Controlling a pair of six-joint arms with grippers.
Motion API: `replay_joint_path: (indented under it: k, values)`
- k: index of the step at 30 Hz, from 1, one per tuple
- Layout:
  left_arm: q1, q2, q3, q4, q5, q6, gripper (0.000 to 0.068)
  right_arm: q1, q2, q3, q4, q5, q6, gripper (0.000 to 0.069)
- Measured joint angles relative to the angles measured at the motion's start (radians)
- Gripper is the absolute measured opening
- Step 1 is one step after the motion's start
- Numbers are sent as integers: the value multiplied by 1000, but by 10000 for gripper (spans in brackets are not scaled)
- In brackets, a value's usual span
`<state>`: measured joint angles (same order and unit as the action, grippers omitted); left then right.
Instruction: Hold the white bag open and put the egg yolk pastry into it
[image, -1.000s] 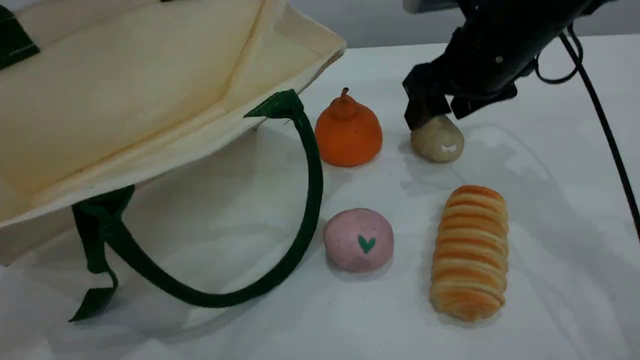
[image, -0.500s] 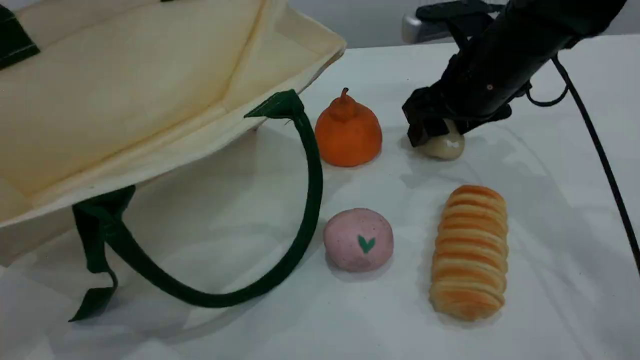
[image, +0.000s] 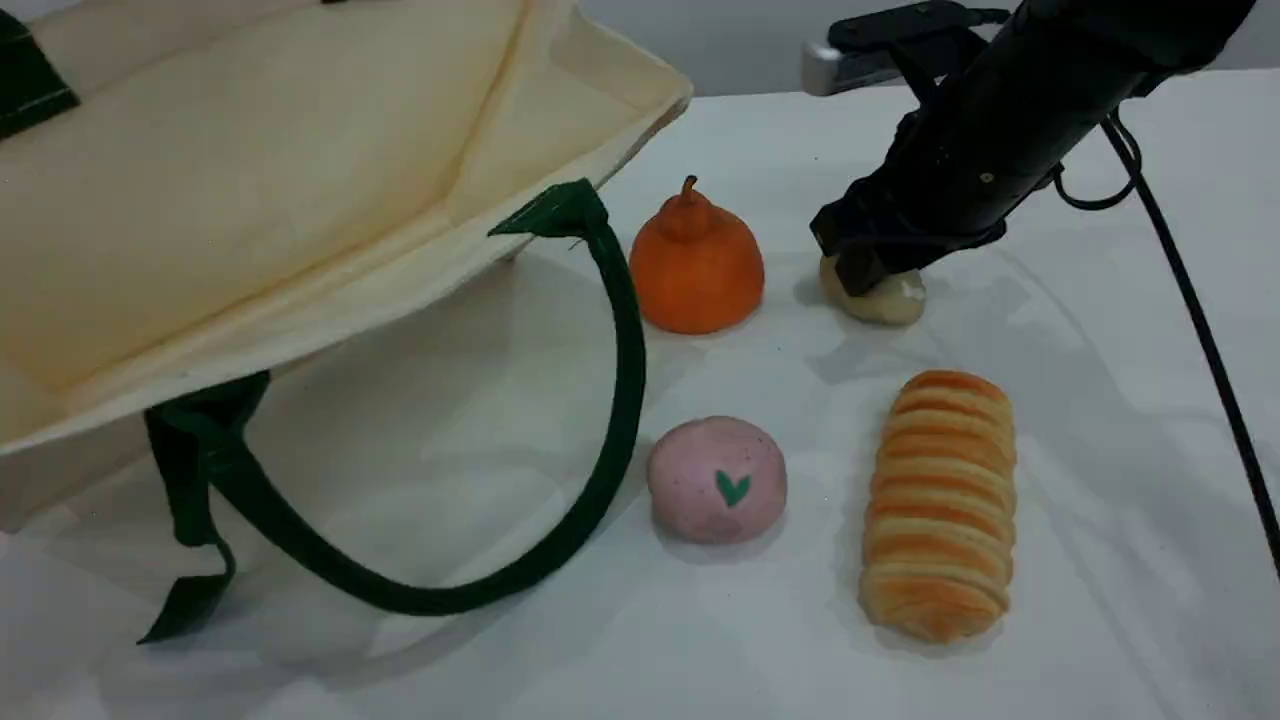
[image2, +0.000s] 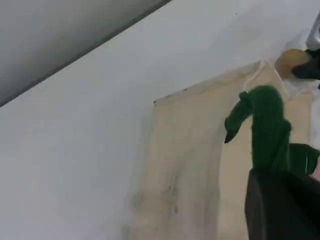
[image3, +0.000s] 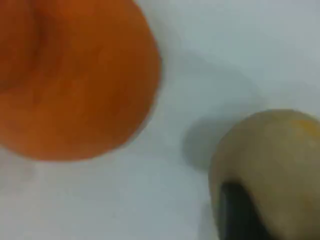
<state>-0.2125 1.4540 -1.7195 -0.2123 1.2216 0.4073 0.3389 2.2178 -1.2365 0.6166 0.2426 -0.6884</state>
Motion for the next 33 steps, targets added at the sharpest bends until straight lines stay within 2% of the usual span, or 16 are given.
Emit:
replay_joint_path:
  k: [2,7,14,19,25,29,33]
  values:
    - [0,0,0,0,0,-1,75,0,-27,3,-10,54,3,263]
    - [0,0,0,0,0,-1,75,0,-147,4,-21,54,9,263]
    - [0,-1,0,2,0,-1,75,0,-366,22,-52,151,69,260]
    - [0,-1,0,2,0,-1,75,0,-526,112,-71,147,107,258]
    - [0,-1,0,2,0,-1,75,6,-720,280,-6,138,107,256]
    - [0,-1,0,2,0,-1,75,63,-830,354,41,146,66,256]
    - [0,-1,0,2,0,-1,75,171,-876,353,41,145,45,254]
